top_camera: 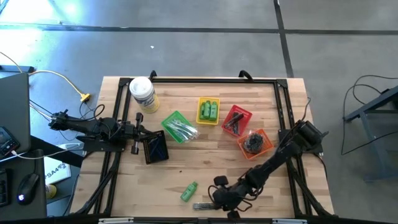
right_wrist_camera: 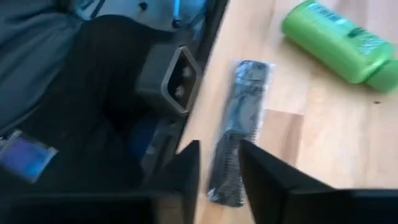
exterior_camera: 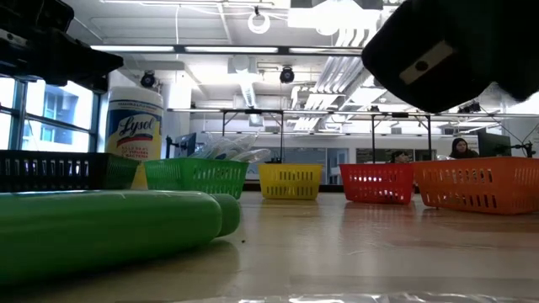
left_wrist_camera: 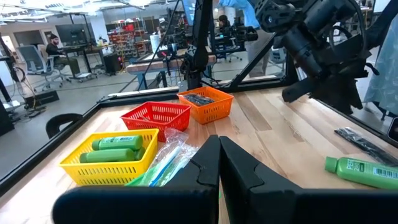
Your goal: Pick & Place Travel size toiletries
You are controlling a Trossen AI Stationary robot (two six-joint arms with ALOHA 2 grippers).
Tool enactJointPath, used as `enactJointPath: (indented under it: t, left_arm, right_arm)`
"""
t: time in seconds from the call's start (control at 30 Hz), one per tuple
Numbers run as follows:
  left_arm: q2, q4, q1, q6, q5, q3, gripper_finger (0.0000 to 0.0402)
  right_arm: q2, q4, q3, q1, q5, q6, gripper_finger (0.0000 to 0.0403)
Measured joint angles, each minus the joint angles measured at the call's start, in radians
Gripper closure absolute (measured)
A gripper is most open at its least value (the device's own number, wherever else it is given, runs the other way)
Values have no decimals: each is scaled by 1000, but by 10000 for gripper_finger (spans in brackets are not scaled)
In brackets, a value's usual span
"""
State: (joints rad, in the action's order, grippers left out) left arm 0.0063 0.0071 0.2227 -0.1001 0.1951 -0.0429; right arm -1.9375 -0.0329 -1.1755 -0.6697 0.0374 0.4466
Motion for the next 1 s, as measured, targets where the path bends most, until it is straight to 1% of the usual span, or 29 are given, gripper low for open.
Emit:
enactJointPath:
  t: [0.1,0.2,0.3,0.37,0.43,0.5,0.6,0.77,0.87,1.0]
  left_arm:
    - [0,0,0,0,0,0,402]
    - [0,0,0,1,0,0,402]
    - [0,0,0,1,0,0,402]
    - [0,0,0,1,0,0,402]
    - [0,-1,0,1,0,0,402]
    - [0,0,0,2,0,0,402]
    - [0,0,0,3,0,0,402]
    - [0,-1,0,14,0,0,402]
    - [0,-1,0,24,0,0,402]
    - [0,-1,0,25,0,0,402]
  right_arm:
    - [-3,2,0,-7,51,-2,257]
    - [-3,1,0,-19,50,-22,205]
    - [-3,0,0,-29,72,-24,168]
    - [-13,-17,0,-35,90,-24,154]
    - [-34,-31,0,-38,111,-29,149]
    - [-66,-56,-1,-38,115,-27,148]
    - [-98,-48,0,-38,118,-25,148]
    - [-116,-56,0,-39,129,-23,152]
    - [-116,-47,-1,-46,162,-24,152]
    - [-116,13,-1,-57,205,-24,152]
